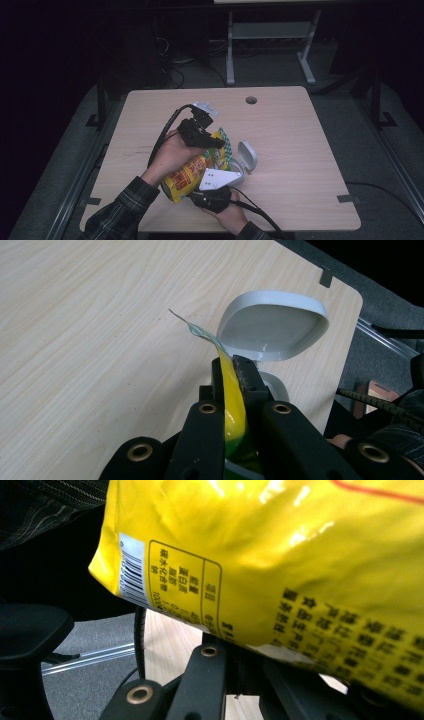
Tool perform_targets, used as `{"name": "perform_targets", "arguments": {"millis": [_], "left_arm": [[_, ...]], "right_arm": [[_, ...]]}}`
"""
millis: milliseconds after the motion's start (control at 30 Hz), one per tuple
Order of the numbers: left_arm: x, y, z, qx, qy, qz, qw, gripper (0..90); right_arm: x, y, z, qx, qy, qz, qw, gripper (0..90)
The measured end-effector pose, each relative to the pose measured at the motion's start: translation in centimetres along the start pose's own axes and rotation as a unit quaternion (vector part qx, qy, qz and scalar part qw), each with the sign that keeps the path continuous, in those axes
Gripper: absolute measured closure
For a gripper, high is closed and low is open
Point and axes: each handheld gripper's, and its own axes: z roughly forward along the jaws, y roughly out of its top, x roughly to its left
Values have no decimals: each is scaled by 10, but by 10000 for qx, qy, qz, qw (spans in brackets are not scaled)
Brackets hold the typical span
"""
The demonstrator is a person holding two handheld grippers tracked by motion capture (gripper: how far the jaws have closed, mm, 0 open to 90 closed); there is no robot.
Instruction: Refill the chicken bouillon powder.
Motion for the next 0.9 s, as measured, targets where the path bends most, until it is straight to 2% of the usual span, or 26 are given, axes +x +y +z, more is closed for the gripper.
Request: {"name": "perform_targets", "arguments": {"millis": [900], "left_arm": [[1, -1, -1, 15, 28, 22, 10000, 898]], "right_arm": [[0, 1, 1, -2, 5, -24, 10000, 899]]}}
